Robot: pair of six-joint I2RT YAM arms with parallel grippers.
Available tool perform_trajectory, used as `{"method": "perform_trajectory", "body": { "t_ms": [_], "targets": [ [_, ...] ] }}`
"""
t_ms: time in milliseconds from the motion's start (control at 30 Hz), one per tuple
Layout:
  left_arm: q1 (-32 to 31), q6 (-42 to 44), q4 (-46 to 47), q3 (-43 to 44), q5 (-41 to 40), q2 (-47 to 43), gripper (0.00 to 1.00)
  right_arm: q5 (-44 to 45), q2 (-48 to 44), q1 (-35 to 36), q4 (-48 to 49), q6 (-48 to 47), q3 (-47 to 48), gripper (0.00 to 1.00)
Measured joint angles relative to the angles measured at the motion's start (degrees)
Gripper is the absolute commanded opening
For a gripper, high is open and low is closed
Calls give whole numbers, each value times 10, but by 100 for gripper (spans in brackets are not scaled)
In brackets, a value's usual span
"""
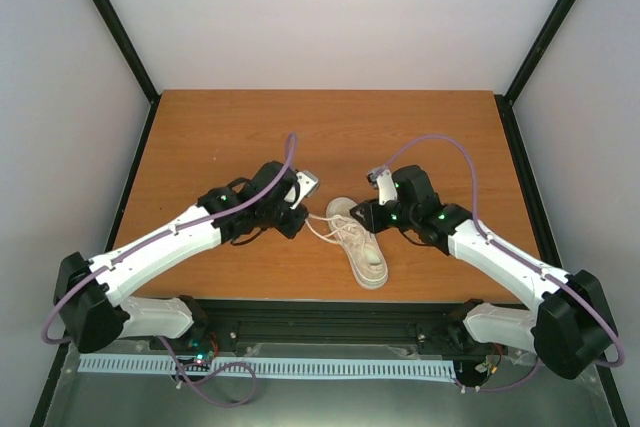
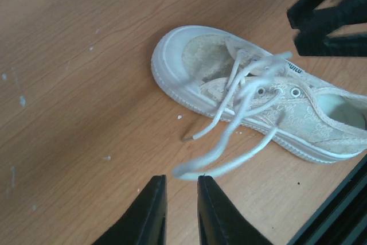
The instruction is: Tie the shoes
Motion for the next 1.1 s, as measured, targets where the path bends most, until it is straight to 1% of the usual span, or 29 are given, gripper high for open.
{"method": "perform_trajectory", "body": {
  "t_ms": [33,67,133,233,367,467,533,600,733,800,900,1100],
  "targets": [
    [0,-17,27,-19,7,-7,27,11,2,0,0,17,-1,35],
    [0,-34,57,-42,16,-16,30,19,3,0,2,35,-3,39],
    [0,-64,108,-82,33,-24,42,32,3,0,12,68,-12,51],
    [0,-106,182,-133,46,-23,51,50,3,0,26,110,-28,66],
    [1,-140,272,-192,62,-21,60,69,0,0,32,141,-42,72],
    [3,-146,333,-240,83,-19,61,77,-1,0,32,154,-43,73],
    [8,-146,361,-269,88,-11,59,78,-1,0,32,158,-43,73],
    [21,-153,378,-288,91,9,58,78,-1,0,32,161,-43,72],
    [69,-173,419,-316,109,50,59,76,18,0,32,162,-43,67],
    [80,-180,436,-323,114,61,58,69,38,0,31,158,-42,64],
    [80,-185,458,-324,125,73,58,48,61,0,31,148,-41,63],
    [80,-186,494,-322,150,70,58,-10,69,0,50,123,-40,61]
  ]
}}
